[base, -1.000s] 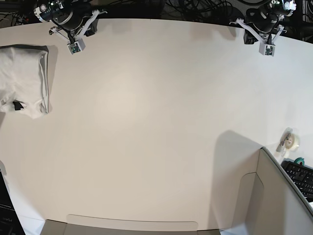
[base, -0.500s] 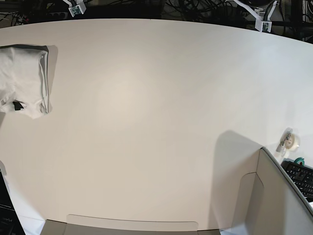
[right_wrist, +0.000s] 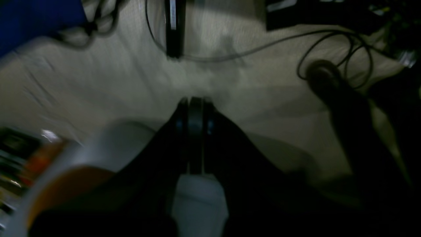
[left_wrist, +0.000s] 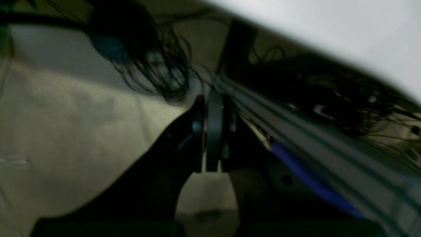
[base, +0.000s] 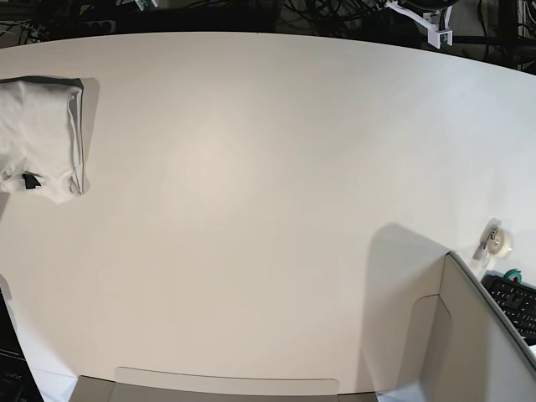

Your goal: Layout the t-shirt on the table in an organized manner, then fold the t-shirt properly

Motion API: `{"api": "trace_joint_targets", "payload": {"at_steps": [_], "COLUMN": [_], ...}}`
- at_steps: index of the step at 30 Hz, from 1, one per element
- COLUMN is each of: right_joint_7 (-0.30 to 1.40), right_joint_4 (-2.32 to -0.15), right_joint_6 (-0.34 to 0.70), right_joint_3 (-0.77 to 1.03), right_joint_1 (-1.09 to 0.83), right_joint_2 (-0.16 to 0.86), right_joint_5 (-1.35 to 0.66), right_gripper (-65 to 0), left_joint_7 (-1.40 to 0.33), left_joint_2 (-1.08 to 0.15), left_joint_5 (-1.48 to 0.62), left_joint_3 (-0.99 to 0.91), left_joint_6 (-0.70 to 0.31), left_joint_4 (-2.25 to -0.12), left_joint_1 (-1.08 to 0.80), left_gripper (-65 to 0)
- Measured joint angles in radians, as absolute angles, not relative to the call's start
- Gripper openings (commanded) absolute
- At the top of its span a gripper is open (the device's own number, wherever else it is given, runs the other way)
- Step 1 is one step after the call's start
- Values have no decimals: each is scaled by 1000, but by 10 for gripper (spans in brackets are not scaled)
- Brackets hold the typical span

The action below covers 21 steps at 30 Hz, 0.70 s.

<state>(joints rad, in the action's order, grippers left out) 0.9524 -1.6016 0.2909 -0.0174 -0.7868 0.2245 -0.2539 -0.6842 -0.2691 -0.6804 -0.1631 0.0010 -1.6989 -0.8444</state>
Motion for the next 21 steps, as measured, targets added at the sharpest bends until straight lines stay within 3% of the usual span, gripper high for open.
{"api": "trace_joint_targets", "payload": {"at_steps": [7,13,21], "right_joint_7": [807,740,748], "right_joint_4": [-1431,-1171,-933], "right_joint_6": [295,287,289], "right_joint_3": [-95,-89,-89], "right_joint_1": [-755,-623,-477], "right_joint_2": [166,155,128], "right_joint_5": [-68,-70,-77], "right_gripper": [-650,-650,-650], "left_joint_7": [-398,-107,94], "left_joint_2": [-271,-273,-245], "left_joint_5": [-686,-684,-688], "left_joint_3": [36,217,443], "left_joint_6": [-4,-1,-10], "left_joint_4": [-1307,-966,-627], "left_joint_1": [-765,-645,-456], "left_gripper": [-650,-650,-650]}}
